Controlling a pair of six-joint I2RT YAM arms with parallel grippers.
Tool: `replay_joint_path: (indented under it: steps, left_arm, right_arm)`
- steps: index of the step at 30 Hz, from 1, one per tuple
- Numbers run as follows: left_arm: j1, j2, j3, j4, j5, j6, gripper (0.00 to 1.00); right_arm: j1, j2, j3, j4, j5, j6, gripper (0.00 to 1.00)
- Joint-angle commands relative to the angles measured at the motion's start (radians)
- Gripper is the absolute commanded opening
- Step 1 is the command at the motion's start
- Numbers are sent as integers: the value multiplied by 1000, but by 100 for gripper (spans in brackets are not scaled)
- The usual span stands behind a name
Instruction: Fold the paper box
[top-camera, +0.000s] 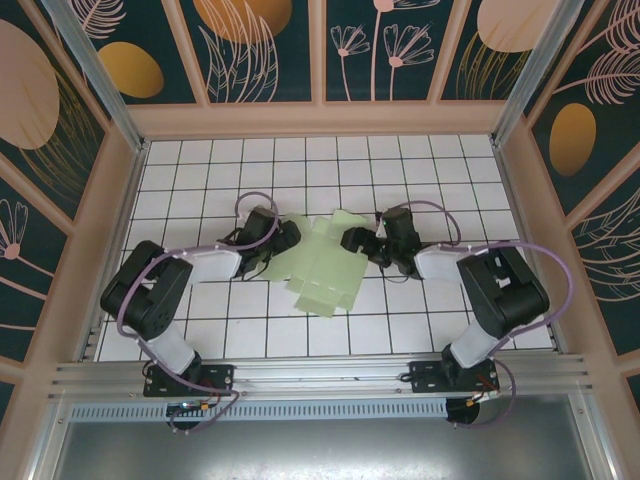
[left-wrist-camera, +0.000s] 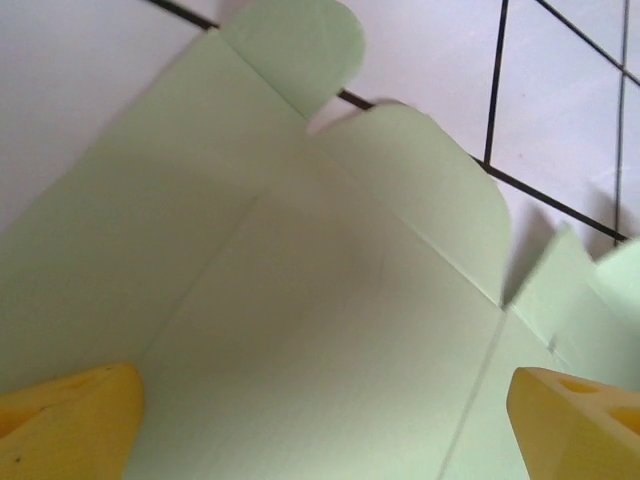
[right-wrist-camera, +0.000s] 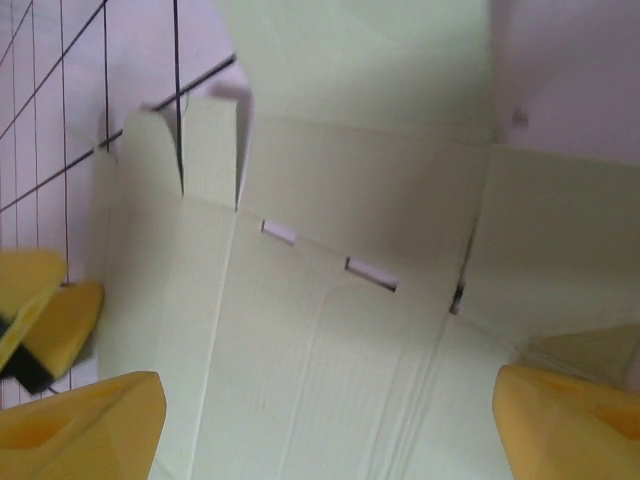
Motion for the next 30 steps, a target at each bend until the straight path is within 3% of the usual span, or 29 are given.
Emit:
replay_joint_path:
  steps: [1, 6, 9, 15, 20, 23, 26, 30]
  left_arm:
    - [-14, -39, -96, 1, 62, -96, 95]
    - [-40, -119, -109, -30, 78, -95, 95]
    - [-45, -150, -62, -73, 60, -50, 94]
    - [-45, -69, 95, -83, 210, 118, 69]
    - [-48, 47, 188, -62, 305, 133, 39]
    - [-49, 129, 232, -57, 354, 132, 26]
    - [-50, 189, 244, -51, 375, 119, 22]
    - [-50, 234, 223, -63, 325, 90, 20]
  right_arm:
    - [-72, 130, 82, -70, 53, -133, 86]
    - [-101, 231, 269, -137, 14, -205, 88]
    - [-106, 189, 292, -138, -5, -219, 89]
    - [-157, -48, 93, -26, -33, -123, 90]
    - [-213, -182, -69, -2, -54, -57, 91]
    - [-242, -233, -146, 9, -65, -25, 91]
    - [-251, -252, -192, 25, -96, -10, 91]
    - [-247, -230, -204, 54, -165, -13, 90]
